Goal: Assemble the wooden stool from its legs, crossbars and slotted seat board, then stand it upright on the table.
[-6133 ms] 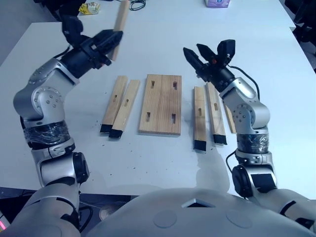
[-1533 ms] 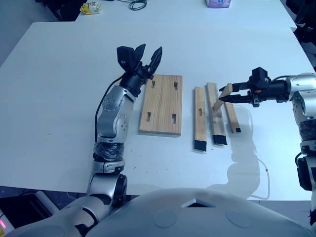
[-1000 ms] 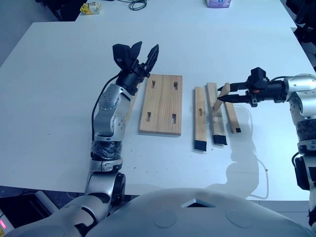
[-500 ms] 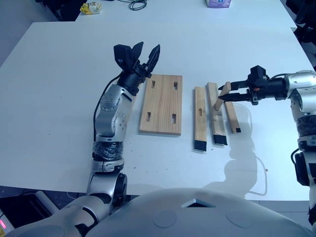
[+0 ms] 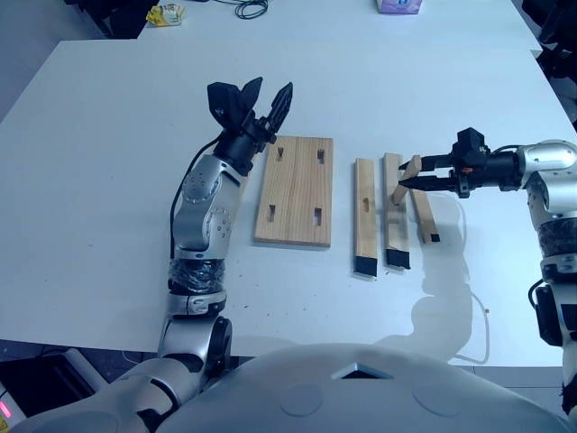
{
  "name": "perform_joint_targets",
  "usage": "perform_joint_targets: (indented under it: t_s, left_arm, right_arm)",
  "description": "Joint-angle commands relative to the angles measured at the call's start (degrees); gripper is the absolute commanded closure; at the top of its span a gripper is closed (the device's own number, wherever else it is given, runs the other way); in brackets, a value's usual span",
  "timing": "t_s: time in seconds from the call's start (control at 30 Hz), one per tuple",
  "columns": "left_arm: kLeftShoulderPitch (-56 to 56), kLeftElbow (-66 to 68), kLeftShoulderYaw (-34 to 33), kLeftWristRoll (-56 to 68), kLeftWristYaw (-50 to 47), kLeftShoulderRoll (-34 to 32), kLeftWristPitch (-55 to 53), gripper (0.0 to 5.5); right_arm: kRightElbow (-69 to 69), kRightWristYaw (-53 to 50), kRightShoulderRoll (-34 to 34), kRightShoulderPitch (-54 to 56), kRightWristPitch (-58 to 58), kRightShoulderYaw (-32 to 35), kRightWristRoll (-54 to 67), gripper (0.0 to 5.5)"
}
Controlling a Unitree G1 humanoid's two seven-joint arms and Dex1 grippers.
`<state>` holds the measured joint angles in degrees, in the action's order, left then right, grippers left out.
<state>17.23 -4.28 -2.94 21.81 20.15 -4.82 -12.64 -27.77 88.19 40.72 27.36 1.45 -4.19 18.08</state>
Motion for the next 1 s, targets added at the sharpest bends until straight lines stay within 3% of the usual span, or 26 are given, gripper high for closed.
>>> perform_joint_targets:
  t_s: [0.03,0.47,1.0]
  left_arm:
    - [-0.15,0.46,-0.13,0.28,0.51,-0.32,-0.31,2.31]
    - [0.02,0.12,0.15,0.32,1.32,-0.77,-1.34,2.31]
    - [-0.36,-0.99,0.02,0.58,1.43,-1.54,-2.48,2.31]
  right_arm:
    - [1.92,-0.36,-0.78,-2.65,1.04,-0.43,-0.02,4.18]
    - [1.13,-7.00,-3.43,-10.27,1.23,-0.04,0.28,4.18]
    - [3.83,-6.99,0.88,-12.53,1.61,3.26,2.68,4.18]
